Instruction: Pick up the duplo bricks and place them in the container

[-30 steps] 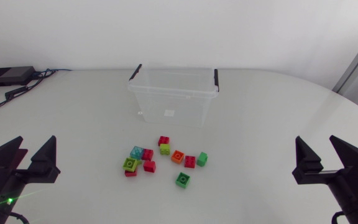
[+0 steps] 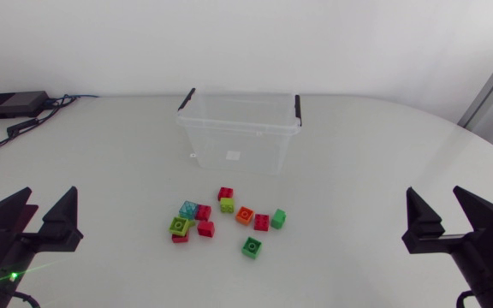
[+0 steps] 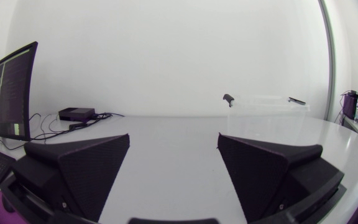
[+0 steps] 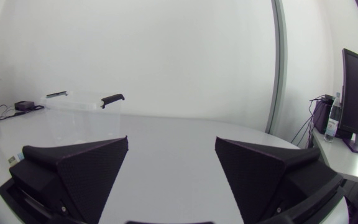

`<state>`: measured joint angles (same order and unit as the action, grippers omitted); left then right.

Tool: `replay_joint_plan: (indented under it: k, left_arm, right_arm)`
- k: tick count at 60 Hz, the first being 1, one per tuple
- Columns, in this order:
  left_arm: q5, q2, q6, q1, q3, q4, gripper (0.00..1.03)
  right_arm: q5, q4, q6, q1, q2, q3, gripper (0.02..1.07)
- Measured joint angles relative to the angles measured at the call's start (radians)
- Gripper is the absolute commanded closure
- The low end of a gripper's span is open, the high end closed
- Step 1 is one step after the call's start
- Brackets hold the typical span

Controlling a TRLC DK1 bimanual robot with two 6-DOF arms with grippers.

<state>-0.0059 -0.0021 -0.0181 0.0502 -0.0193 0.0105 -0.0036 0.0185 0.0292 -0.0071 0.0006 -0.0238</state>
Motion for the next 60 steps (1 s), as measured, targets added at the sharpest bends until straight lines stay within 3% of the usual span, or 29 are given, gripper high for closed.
replay_joint_plan:
  k: [25, 33, 41, 51, 60]
  left_arm:
    - [0.0, 0.013, 0.0, -0.026, -0.032, 0.014, 0.05]
    - [0.0, 0.154, 0.0, -0.046, -0.138, 0.019, 0.04]
    - [0.0, 0.353, 0.0, -0.089, -0.277, 0.041, 0.05]
    - [0.0, 0.576, 0.0, -0.175, -0.409, 0.132, 0.07]
    - [-0.008, 0.841, 0.004, -0.225, -0.555, 0.342, 0.06]
  right_arm:
    - [0.0, -0.016, 0.0, 0.012, 0.0, 0.0, 0.07]
    - [0.0, -0.039, 0.0, 0.012, 0.034, -0.016, 0.07]
    - [-0.002, -0.056, 0.0, 0.012, 0.195, -0.108, 0.07]
    - [-0.047, -0.069, 0.0, 0.014, 0.453, -0.253, 0.07]
    - [-0.062, -0.068, 0.0, 0.028, 0.603, -0.318, 0.07]
